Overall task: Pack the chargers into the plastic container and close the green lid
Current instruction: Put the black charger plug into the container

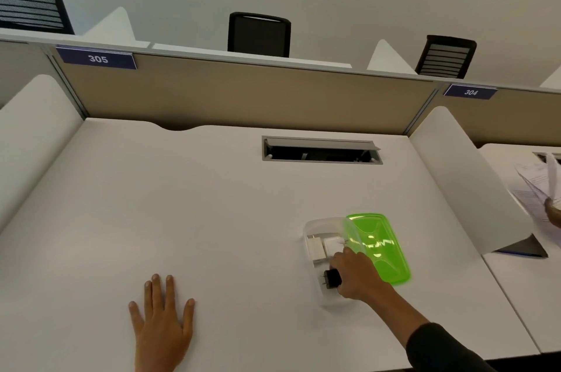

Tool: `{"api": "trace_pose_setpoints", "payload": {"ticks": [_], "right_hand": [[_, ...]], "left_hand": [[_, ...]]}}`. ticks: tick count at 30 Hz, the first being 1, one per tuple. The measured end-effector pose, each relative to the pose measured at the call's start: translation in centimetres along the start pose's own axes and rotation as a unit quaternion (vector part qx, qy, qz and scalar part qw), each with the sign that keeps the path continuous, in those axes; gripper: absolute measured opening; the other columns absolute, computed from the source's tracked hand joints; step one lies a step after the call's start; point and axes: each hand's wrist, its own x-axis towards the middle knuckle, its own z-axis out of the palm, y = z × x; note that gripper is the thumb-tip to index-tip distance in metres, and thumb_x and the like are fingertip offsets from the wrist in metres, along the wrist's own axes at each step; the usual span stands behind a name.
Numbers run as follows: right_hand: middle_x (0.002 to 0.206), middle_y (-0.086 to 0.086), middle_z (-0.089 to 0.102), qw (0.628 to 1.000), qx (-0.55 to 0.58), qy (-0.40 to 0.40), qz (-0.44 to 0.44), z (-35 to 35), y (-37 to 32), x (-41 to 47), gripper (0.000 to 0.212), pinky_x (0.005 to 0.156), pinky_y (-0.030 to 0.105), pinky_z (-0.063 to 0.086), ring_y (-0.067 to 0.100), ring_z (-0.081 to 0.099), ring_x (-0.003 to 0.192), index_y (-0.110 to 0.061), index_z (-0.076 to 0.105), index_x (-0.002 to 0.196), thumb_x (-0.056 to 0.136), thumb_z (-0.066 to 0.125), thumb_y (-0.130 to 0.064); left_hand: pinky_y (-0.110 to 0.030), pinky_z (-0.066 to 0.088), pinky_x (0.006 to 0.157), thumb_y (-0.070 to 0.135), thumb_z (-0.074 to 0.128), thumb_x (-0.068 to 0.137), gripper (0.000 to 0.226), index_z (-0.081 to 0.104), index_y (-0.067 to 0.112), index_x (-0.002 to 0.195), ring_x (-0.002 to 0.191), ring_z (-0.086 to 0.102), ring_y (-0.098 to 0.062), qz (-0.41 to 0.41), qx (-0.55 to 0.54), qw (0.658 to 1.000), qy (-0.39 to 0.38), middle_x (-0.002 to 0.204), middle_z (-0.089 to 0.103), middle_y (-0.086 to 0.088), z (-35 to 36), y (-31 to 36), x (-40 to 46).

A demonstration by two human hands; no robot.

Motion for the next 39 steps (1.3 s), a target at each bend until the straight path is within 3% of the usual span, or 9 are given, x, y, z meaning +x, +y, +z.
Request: {"api": "trace_pose_setpoints", "payload": {"ticks": [10,15,19,22,25,27,31,36,39], "right_hand": [[0.125,0.002,0.064,1.000,0.003,-0.001,-0.007,1.0,-0.2,-0.2,0.041,0.092,0.037,0.052,0.026,0.062,0.114,-0.020,0.066,0.120,0.081,0.072,-0.010],[0.134,-0.002,0.060,0.998,0.061,0.014,-0.001,0.9,0.7,-0.1,0.061,0.101,0.038,0.051,0.023,0.058,0.126,-0.027,0.059,0.141,0.082,0.077,-0.025],[0.137,-0.008,0.057,0.985,0.135,0.106,0.005,1.2,1.7,-0.8,0.053,0.105,0.033,0.050,0.018,0.052,0.134,-0.029,0.061,0.139,0.088,0.074,-0.038],[0.126,-0.009,0.063,0.959,0.197,0.199,0.028,1.8,2.3,-1.9,0.046,0.098,0.031,0.053,0.019,0.057,0.124,-0.027,0.069,0.132,0.087,0.076,-0.036],[0.117,-0.005,0.066,0.938,0.220,0.259,0.070,2.6,2.7,-3.2,0.043,0.088,0.035,0.056,0.022,0.060,0.113,-0.025,0.073,0.128,0.085,0.078,-0.031],[0.118,-0.003,0.065,0.927,0.230,0.275,0.114,3.1,2.8,-4.1,0.043,0.085,0.037,0.057,0.025,0.058,0.111,-0.025,0.070,0.130,0.088,0.075,-0.028],[0.126,0.006,0.058,0.897,0.302,0.265,0.186,4.9,2.9,-5.3,0.048,0.093,0.041,0.056,0.029,0.052,0.115,-0.017,0.061,0.140,0.092,0.070,-0.020],[0.132,0.010,0.053,0.862,0.401,0.212,0.226,6.9,2.9,-6.0,0.052,0.106,0.040,0.048,0.032,0.050,0.127,-0.011,0.053,0.147,0.097,0.067,-0.020],[0.128,0.009,0.055,0.837,0.452,0.192,0.239,7.3,2.8,-6.1,0.048,0.102,0.037,0.050,0.030,0.058,0.121,-0.009,0.054,0.145,0.099,0.064,-0.020]], "left_hand": [[-0.066,0.015,0.126,0.075,-0.004,0.091,0.104,0.031,0.011,0.164,0.162,0.025,-0.034,0.002,0.001,1.000,-0.007,0.175,0.025,-0.017,-0.1,0.3,0.2],[-0.070,0.018,0.124,0.078,-0.007,0.088,0.110,0.037,0.010,0.162,0.160,0.031,-0.037,0.001,-0.008,1.000,-0.010,0.172,0.030,-0.019,-0.1,0.4,0.5],[-0.075,0.014,0.123,0.084,-0.011,0.083,0.120,0.038,0.007,0.161,0.161,0.028,-0.039,0.004,-0.034,0.999,-0.021,0.172,0.030,-0.021,-0.5,1.6,1.3],[-0.075,0.018,0.121,0.085,-0.008,0.084,0.120,0.041,0.005,0.159,0.157,0.034,-0.041,0.058,-0.045,0.997,-0.025,0.167,0.039,-0.021,-1.2,4.5,2.4],[-0.065,0.018,0.127,0.085,0.000,0.086,0.114,0.039,0.007,0.160,0.157,0.035,-0.037,0.125,-0.080,0.988,-0.026,0.164,0.044,-0.014,-1.5,9.0,3.2],[-0.053,0.029,0.128,0.082,0.014,0.090,0.104,0.041,0.010,0.159,0.152,0.043,-0.033,0.160,-0.135,0.977,-0.038,0.160,0.051,-0.010,-1.3,12.3,3.6],[-0.034,0.052,0.110,0.047,0.059,0.100,0.061,0.048,0.021,0.154,0.127,0.064,-0.019,0.140,-0.285,0.941,-0.119,0.148,0.061,-0.002,-1.7,19.6,4.3],[-0.018,0.051,0.085,0.045,0.058,0.102,0.061,0.043,0.023,0.157,0.108,0.066,-0.016,0.113,-0.348,0.910,-0.195,0.131,0.066,0.001,-2.9,26.5,4.8],[-0.017,0.049,0.085,0.039,0.059,0.103,0.063,0.039,0.021,0.160,0.106,0.066,-0.017,0.122,-0.350,0.905,-0.209,0.122,0.066,-0.001,-2.9,28.4,4.7]]}}
